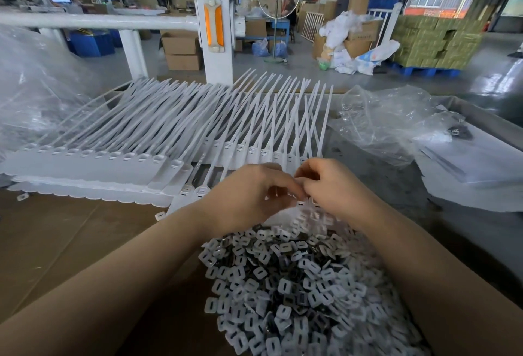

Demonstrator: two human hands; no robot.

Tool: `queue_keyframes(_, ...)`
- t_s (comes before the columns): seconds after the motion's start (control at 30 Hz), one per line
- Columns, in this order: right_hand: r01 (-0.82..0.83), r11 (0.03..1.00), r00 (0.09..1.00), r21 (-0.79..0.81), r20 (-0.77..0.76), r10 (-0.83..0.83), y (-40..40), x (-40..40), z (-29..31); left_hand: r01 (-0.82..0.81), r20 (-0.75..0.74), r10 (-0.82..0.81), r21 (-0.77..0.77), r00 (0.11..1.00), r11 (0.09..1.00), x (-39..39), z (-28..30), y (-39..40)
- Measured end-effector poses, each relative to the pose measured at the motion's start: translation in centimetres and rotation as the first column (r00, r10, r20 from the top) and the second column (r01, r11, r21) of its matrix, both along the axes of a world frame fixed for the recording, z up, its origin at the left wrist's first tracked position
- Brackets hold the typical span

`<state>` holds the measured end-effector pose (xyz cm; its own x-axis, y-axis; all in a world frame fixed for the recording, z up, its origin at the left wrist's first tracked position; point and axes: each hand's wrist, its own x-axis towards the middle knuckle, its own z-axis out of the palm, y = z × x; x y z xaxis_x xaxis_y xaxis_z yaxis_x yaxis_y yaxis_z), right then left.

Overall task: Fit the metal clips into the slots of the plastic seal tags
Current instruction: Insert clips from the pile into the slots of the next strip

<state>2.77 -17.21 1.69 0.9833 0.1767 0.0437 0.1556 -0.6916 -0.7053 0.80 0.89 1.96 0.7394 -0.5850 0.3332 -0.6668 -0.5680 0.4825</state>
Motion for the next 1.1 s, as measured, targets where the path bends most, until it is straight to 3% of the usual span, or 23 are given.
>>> queue_keyframes(0.17,0.018,1.0,1.0,0.0,0.025,-0.018,0.1,0.2,-0.1,0.006,0.045,-0.01,0.075,0.999,0.997,-0.9,-0.5,-1.3)
queue_keyframes(0.3,0.018,1.0,0.999,0.01,0.029,-0.018,0.1,0.1,-0.1,-0.018,-0.02,0.02,0.071,1.0,0.997,-0.8,-0.4,-1.2)
queue_keyframes(0.47,0.018,0.998,0.999,0.066,0.038,-0.021,0.0,-0.1,0.2,-0.219,-0.355,0.142,-0.187,0.924,0.958,-0.1,-0.4,-0.8)
queue_keyframes(0.6,0.008,0.99,1.0,0.143,0.0,-0.008,0.0,-0.3,0.5,-0.323,-0.467,0.141,-0.335,0.873,0.885,0.4,-0.1,-0.1)
queue_keyframes(0.83,-0.024,0.978,0.998,0.206,-0.05,0.035,0.0,-0.6,0.8,-0.379,-0.452,0.214,-0.316,0.866,0.87,0.8,-0.3,0.2)
queue_keyframes(1.1,-0.067,0.995,0.998,0.073,-0.01,0.068,0.2,-0.5,0.4,-0.363,-0.376,0.247,-0.28,0.893,0.889,0.7,-0.3,0.1)
